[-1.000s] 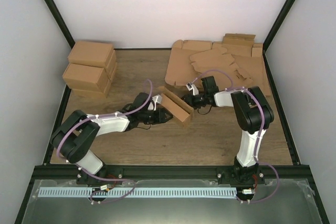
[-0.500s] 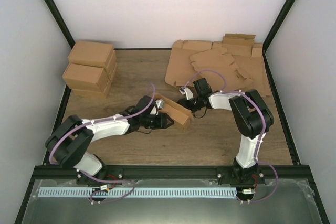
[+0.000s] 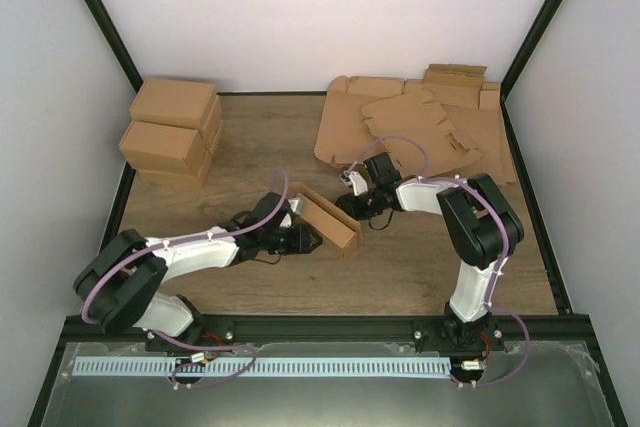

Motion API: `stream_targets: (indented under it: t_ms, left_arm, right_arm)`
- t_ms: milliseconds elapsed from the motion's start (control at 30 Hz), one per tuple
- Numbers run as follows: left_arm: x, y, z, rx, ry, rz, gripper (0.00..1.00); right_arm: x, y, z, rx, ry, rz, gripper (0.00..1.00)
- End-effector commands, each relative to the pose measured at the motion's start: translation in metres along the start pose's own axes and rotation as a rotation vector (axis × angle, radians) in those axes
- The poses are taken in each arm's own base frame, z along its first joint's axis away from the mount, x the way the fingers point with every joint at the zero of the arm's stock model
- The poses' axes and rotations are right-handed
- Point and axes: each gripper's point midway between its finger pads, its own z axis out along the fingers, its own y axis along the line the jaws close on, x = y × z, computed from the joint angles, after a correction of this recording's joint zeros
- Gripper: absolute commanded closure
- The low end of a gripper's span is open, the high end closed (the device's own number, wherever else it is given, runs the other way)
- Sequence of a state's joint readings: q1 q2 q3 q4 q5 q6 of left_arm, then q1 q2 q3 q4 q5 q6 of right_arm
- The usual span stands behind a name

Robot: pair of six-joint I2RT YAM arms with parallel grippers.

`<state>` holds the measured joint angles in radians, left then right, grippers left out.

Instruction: Fold the paper box

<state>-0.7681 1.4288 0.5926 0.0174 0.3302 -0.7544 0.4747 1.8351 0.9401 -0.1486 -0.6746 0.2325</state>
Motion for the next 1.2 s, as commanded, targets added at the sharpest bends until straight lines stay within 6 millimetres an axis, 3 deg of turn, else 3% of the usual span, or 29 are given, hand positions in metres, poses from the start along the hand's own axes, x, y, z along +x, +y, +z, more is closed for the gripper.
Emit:
stream_targets:
  t_ms: [0,433,733,933,1000,1067,1167]
  left_arm:
    - [0.0,0.006,0.0,-0.022,-0.03,0.015,0.48]
    - [0.007,0.015,0.003,-0.044,-0.013,0.011,0.48]
    - [0.012,0.019,0.005,-0.053,-0.004,0.009,0.48]
    - [0.011,0.018,0.005,-0.053,-0.005,0.011,0.48]
    - [0.012,0.018,0.004,-0.054,-0.006,0.013,0.48]
    - [0.011,0.017,0.004,-0.053,-0.007,0.014,0.48]
    - [0.011,0.017,0.004,-0.052,-0.008,0.015,0.48]
  right_arm:
    - [-0.014,0.0,-0.012,0.08,-0.054,-0.015,0.54]
    - [-0.033,-0.019,-0.046,0.199,-0.178,0.03,0.47]
    - [-0.048,-0.017,-0.074,0.291,-0.272,0.02,0.41]
    - [-0.069,-0.003,-0.117,0.367,-0.424,-0.001,0.32]
    - [-0.075,0.006,-0.136,0.38,-0.498,-0.015,0.22]
    - [-0.078,0.014,-0.154,0.391,-0.569,-0.026,0.03]
    - [-0.081,0.036,-0.183,0.367,-0.68,-0.067,0.0]
